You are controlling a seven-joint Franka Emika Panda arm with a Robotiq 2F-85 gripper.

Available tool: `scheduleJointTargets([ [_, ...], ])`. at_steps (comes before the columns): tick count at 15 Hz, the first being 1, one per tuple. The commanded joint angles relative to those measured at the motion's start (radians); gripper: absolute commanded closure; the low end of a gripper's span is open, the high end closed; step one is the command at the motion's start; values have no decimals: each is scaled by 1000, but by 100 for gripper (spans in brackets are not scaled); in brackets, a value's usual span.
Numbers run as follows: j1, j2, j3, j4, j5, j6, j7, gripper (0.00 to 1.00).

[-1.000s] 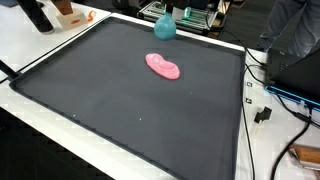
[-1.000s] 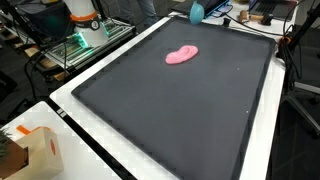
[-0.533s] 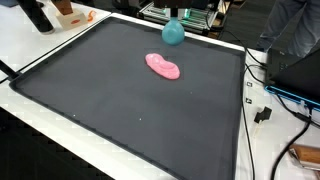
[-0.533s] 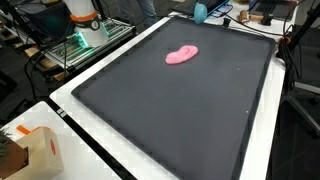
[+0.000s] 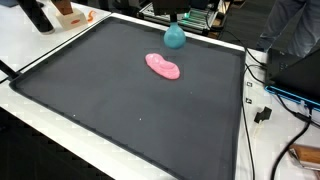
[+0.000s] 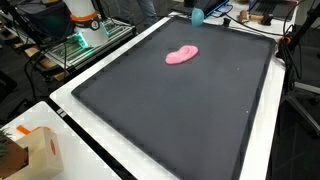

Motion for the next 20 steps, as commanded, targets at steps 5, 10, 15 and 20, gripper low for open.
scheduleJointTargets([
  [5, -45, 16, -9, -8, 179, -4, -197, 65],
  [10, -113, 42, -32, -27, 407, -33, -507, 65],
  [15, -156, 99, -45, -58, 564, -47, -765, 65],
  [20, -153, 151, -43, -86, 601, -14, -855, 65],
])
